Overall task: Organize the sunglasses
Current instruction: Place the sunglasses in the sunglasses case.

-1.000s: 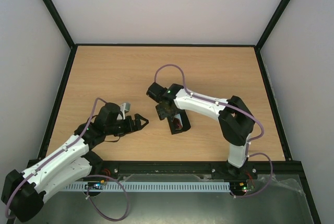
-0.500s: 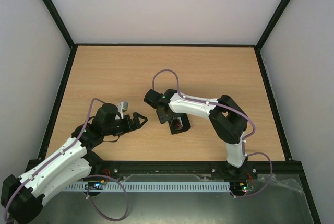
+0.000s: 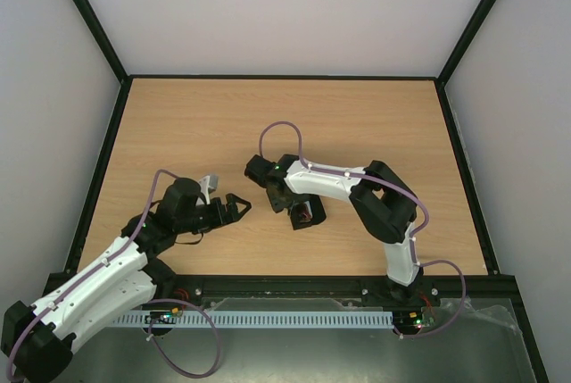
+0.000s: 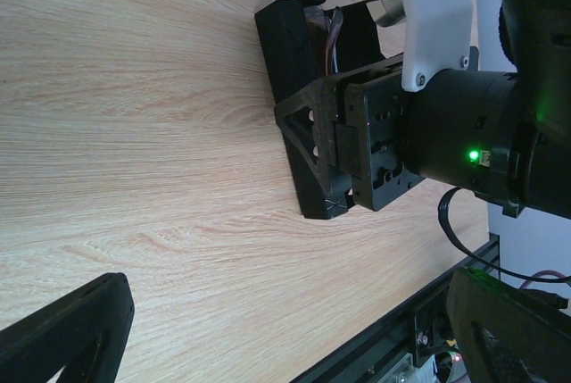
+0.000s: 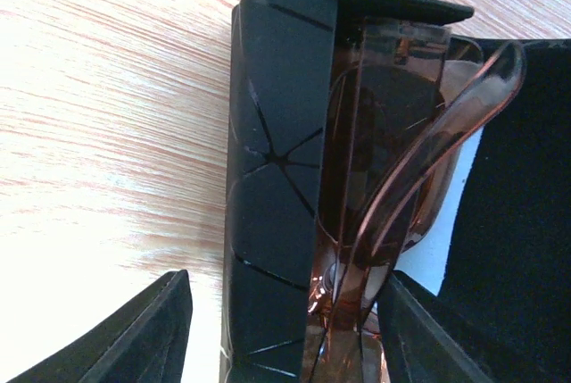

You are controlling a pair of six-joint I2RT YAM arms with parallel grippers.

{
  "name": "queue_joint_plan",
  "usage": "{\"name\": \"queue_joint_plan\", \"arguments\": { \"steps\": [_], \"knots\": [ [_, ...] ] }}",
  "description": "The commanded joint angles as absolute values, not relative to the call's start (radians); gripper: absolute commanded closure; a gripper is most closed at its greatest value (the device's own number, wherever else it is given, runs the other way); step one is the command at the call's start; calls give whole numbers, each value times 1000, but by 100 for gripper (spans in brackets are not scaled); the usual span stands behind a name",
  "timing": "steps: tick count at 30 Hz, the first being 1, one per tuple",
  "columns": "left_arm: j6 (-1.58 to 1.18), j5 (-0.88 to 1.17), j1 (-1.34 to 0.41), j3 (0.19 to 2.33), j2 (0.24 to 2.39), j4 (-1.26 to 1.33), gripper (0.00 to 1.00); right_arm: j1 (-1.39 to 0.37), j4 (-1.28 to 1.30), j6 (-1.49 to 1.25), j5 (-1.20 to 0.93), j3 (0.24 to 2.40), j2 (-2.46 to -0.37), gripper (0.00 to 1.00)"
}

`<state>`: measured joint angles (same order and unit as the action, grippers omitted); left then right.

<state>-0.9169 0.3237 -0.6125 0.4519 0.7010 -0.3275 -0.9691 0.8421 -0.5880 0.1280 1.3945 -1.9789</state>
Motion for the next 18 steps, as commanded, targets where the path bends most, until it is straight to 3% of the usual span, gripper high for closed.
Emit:
{"name": "queue_joint_plan", "arguments": {
  "steps": [1,18],
  "knots": [
    [-919,322,-618,434,691,-340,1,-973,833,-594,137,1423,-1996,42],
    [-919,326,-618,429,699,-331,1,-973,816,-587,125,1415,-2001,52]
  ]
}}
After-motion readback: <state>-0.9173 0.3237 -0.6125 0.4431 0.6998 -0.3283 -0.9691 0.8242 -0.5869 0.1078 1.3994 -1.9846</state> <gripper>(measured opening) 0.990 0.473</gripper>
